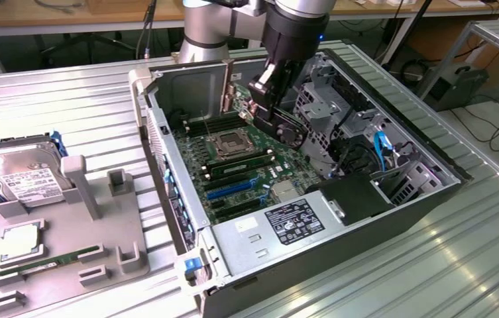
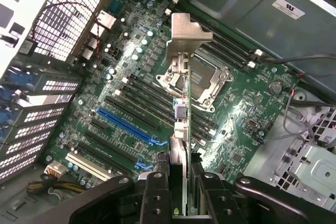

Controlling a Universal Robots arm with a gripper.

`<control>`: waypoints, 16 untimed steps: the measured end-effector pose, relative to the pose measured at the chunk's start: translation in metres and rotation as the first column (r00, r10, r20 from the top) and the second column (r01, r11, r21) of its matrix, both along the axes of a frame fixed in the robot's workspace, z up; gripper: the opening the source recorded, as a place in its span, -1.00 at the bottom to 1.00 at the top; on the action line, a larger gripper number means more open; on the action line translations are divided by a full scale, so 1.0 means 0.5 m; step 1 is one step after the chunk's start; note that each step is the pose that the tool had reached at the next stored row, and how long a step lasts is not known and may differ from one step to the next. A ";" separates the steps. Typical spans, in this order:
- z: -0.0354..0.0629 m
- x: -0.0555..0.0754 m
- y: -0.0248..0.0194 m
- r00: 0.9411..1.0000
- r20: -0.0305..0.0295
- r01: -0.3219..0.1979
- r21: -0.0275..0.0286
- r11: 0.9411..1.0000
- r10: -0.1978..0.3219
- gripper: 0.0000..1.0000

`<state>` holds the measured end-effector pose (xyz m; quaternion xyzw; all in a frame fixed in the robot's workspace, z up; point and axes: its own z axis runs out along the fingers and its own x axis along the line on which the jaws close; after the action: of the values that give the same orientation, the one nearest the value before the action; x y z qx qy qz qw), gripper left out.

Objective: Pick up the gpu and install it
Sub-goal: 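Insert the gpu into the slot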

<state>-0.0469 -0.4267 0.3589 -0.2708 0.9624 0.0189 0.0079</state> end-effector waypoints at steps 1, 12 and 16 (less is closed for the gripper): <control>0.000 0.000 0.0000 1.000 0.000 -0.005 0.000 1.000 0.005 -0.47; 0.000 0.000 0.0000 0.998 0.000 -0.064 0.000 0.998 0.064 -0.47; 0.000 0.000 0.0000 0.997 0.000 -0.079 0.000 0.997 0.079 -0.47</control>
<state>-0.0469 -0.4268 0.3589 -0.3087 0.9509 0.0191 0.0071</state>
